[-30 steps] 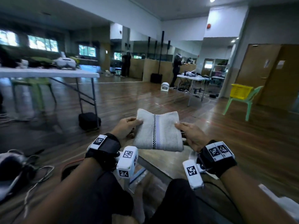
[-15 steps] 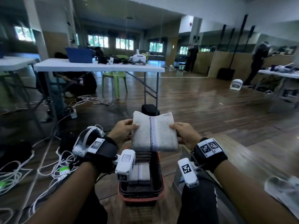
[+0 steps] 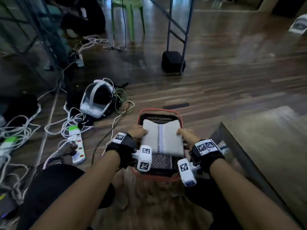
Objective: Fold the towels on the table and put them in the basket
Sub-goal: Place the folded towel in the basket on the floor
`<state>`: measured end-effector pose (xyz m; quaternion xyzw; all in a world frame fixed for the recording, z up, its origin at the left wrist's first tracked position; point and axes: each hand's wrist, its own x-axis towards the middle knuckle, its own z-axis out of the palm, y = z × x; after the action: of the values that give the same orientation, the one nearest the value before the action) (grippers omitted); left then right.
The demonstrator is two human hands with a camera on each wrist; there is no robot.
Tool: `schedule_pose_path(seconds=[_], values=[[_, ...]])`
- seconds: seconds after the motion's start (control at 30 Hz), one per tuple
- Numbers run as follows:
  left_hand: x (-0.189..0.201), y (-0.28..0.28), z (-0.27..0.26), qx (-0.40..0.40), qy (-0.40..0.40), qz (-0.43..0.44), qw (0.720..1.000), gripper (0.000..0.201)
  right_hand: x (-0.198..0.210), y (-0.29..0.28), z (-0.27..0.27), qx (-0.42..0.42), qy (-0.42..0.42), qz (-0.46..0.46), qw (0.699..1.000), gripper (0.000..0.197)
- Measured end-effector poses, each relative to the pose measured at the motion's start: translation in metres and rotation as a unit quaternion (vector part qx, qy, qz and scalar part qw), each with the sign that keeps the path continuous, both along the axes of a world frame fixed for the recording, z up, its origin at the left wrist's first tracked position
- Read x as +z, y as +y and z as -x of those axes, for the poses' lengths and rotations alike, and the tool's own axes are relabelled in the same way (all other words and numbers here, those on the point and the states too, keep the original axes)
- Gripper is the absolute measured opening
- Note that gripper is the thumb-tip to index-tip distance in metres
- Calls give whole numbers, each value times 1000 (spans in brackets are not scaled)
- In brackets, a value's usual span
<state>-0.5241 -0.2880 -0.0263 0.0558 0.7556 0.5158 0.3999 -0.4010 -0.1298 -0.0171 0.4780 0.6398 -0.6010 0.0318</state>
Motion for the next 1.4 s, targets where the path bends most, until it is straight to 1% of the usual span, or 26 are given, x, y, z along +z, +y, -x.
schedule_pose_path(seconds=[0.07,0.1,0.17,0.23,0.27,0.3,0.33,0.37,0.43,0.57,0.67,0.77,0.87,0.93,1.0,1.07,1.13,1.17,1.23,1.27,1.33,1.4], values=[[-65,17,20,-16,-15,37,999,26,-45,14,19,16,-59,-21,998,11],[-93,24,28,-13,-20,56,998,24,-65,20,27,30,-83,-31,996,11],[-130,36,39,12,-20,92,995,20,-99,29,44,59,-123,-39,990,13],[-145,49,47,31,-11,114,993,9,-131,39,61,81,-146,-41,985,18],[-158,57,52,22,-7,117,993,14,-148,45,70,80,-145,-43,985,23],[-172,65,60,14,-5,116,993,29,-164,52,79,78,-139,-47,986,24],[-183,73,67,12,0,117,993,39,-178,58,88,71,-133,-49,987,22],[-195,82,75,21,3,124,992,41,-193,65,97,62,-123,-54,989,19],[-218,100,89,50,15,131,990,34,-217,78,116,42,-106,-61,992,17],[-257,128,114,95,31,120,988,39,-251,99,147,11,-74,-66,995,32],[-274,135,124,99,40,128,986,38,-267,108,159,10,-80,-56,995,28],[-285,138,129,93,62,143,983,37,-279,111,161,14,-93,-50,994,7],[-288,137,128,81,85,159,980,38,-282,111,161,20,-98,-47,994,17],[-287,137,126,86,98,157,979,38,-281,111,160,27,-98,-49,994,18],[-286,136,122,86,122,148,978,41,-282,110,160,37,-102,-61,992,15],[-288,136,115,53,186,152,969,48,-281,106,159,51,-106,-84,989,14],[-292,133,107,-7,268,175,947,56,-283,101,160,57,-101,-133,984,27],[-294,132,103,-43,309,190,931,58,-284,98,159,60,-98,-165,980,35],[-300,129,97,-128,368,218,895,59,-284,89,158,82,-91,-244,962,42],[-304,128,96,-168,379,229,881,58,-284,84,157,99,-93,-291,947,46],[-311,127,94,-224,381,250,861,57,-288,80,155,143,-93,-394,903,52],[-317,127,94,-244,379,266,852,56,-297,77,154,201,-80,-461,860,54]])
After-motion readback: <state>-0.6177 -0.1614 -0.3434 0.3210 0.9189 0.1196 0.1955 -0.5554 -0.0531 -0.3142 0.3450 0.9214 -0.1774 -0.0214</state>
